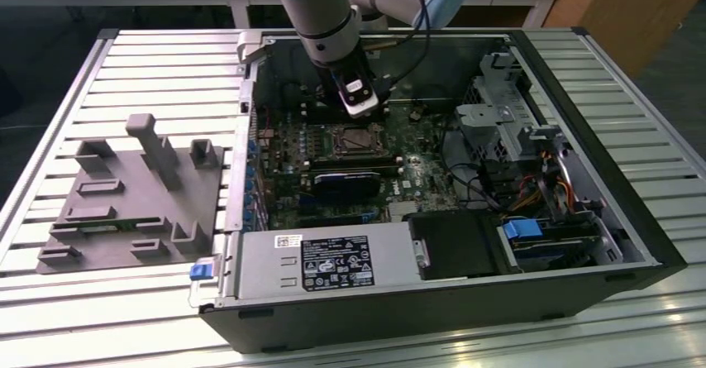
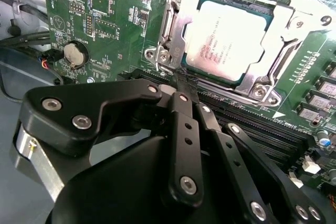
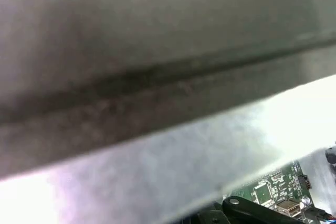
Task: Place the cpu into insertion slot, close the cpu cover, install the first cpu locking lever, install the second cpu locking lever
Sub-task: 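Install the first cpu locking lever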
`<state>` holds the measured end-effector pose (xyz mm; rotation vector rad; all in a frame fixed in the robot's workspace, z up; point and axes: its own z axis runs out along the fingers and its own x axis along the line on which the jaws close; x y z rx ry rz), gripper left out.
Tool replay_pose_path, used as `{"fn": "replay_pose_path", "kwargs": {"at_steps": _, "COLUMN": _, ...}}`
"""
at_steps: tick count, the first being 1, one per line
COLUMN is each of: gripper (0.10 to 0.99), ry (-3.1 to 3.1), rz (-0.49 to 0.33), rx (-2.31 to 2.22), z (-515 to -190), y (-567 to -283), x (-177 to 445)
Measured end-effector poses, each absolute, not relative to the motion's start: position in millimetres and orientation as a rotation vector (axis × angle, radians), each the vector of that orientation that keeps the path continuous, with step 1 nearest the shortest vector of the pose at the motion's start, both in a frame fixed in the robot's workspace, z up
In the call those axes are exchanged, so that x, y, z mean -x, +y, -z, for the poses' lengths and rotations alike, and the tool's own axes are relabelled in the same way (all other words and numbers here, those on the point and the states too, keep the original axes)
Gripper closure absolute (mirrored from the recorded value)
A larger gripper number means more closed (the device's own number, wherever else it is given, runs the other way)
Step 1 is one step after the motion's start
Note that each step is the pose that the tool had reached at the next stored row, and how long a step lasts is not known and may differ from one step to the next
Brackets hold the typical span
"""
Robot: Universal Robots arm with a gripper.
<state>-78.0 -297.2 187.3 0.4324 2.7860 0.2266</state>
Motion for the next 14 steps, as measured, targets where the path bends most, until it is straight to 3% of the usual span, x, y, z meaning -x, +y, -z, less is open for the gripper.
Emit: {"fn": "replay_pose_path", "kwargs": {"at_steps": 14, "gripper": 0.984, "ry": 2.786, "rz": -0.227, "rx": -0.432, "z": -187.6, "y": -297.2, "x": 76.7}}
